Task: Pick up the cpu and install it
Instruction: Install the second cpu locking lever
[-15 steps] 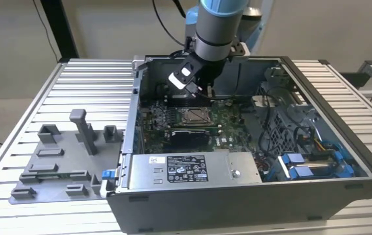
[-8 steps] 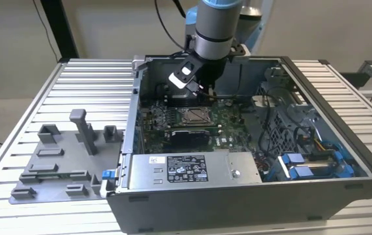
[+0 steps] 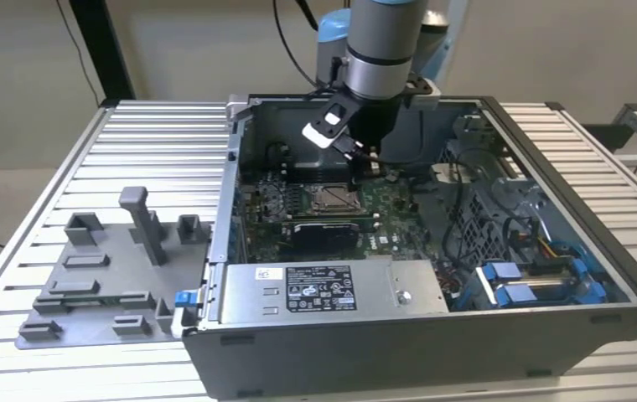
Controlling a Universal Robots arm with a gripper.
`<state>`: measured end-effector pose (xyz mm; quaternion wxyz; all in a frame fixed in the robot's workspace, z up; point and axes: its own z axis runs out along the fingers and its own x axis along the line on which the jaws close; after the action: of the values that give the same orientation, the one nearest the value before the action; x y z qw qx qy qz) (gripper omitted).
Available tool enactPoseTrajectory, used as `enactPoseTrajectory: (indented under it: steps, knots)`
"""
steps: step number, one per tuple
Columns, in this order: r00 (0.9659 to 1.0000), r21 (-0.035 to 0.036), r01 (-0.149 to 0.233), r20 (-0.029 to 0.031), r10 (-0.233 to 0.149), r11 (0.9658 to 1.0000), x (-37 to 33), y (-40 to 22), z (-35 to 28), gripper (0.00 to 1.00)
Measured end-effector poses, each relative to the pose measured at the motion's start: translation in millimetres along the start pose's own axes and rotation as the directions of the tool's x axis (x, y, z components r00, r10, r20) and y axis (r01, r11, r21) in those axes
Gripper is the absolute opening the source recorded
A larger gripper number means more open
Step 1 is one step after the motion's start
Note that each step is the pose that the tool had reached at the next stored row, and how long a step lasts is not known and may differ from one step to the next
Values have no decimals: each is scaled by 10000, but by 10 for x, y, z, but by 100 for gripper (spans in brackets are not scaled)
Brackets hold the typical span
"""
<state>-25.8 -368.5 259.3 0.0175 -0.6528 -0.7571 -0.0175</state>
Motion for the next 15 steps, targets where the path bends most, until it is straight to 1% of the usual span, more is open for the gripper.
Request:
enactPoseTrajectory:
  steps: [1, 15]
  knots:
    - [10000, 27, 0, 36, 0, 10000, -5, 31, -1, 0]
    - [10000, 33, -10, 60, 10, 10000, -8, 29, 12, 0]
